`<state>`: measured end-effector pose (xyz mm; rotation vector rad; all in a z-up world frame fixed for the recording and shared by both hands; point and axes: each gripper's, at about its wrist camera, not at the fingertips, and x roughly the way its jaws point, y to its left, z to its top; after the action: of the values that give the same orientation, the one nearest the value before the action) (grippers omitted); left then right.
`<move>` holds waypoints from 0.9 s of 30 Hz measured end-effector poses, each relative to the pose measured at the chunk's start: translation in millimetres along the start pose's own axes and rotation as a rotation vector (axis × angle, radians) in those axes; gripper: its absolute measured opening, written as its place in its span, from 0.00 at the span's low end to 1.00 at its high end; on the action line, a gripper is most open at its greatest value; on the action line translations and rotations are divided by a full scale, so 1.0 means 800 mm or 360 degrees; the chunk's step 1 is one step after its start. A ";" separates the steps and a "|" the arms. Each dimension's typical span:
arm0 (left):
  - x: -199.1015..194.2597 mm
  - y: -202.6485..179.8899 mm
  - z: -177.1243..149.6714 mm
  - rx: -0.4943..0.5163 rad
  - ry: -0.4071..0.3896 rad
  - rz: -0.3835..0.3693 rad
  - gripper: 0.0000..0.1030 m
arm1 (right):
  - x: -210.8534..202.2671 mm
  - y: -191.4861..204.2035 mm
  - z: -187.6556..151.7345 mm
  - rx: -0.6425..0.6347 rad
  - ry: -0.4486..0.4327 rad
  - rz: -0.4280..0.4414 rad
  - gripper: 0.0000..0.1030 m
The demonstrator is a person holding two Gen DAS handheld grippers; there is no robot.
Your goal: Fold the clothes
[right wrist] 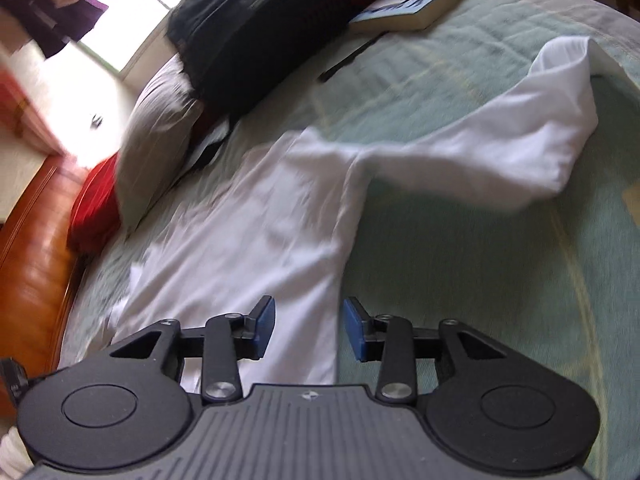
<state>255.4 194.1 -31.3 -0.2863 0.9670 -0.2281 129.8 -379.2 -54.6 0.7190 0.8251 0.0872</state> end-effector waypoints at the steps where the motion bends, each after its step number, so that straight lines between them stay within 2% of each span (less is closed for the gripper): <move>1: -0.010 0.003 -0.013 -0.0015 0.0014 -0.0003 0.27 | -0.002 0.004 -0.008 -0.0009 0.0020 0.0022 0.46; 5: -0.047 0.012 -0.066 -0.0036 0.0024 -0.0008 0.35 | -0.011 0.014 -0.040 -0.0048 0.0080 0.0074 0.47; 9: -0.079 0.023 -0.113 -0.0104 -0.0006 -0.0082 0.42 | -0.028 0.010 -0.079 -0.0045 0.0097 0.0091 0.48; 11: -0.090 0.025 -0.132 -0.0117 -0.0025 -0.0130 0.44 | -0.043 0.002 -0.103 -0.0033 0.0090 0.0079 0.55; 14: -0.102 0.026 -0.155 -0.0112 -0.0045 -0.0174 0.48 | -0.062 -0.017 -0.140 0.0000 0.0094 0.0090 0.59; 19: -0.103 0.021 -0.174 -0.0048 -0.0065 -0.0161 0.53 | -0.071 -0.032 -0.190 0.0060 0.0129 0.0255 0.59; 24: -0.087 0.025 -0.178 -0.0061 -0.0071 -0.0200 0.54 | -0.058 -0.026 -0.193 -0.0016 0.0110 0.0347 0.63; 27: -0.087 0.025 -0.180 -0.0053 -0.0085 -0.0217 0.52 | -0.051 -0.029 -0.187 -0.0030 0.0074 0.0395 0.55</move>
<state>98.9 214.8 -61.4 -0.3876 0.9000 -0.3273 -7.4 -328.2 -111.7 0.8014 0.7754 0.3353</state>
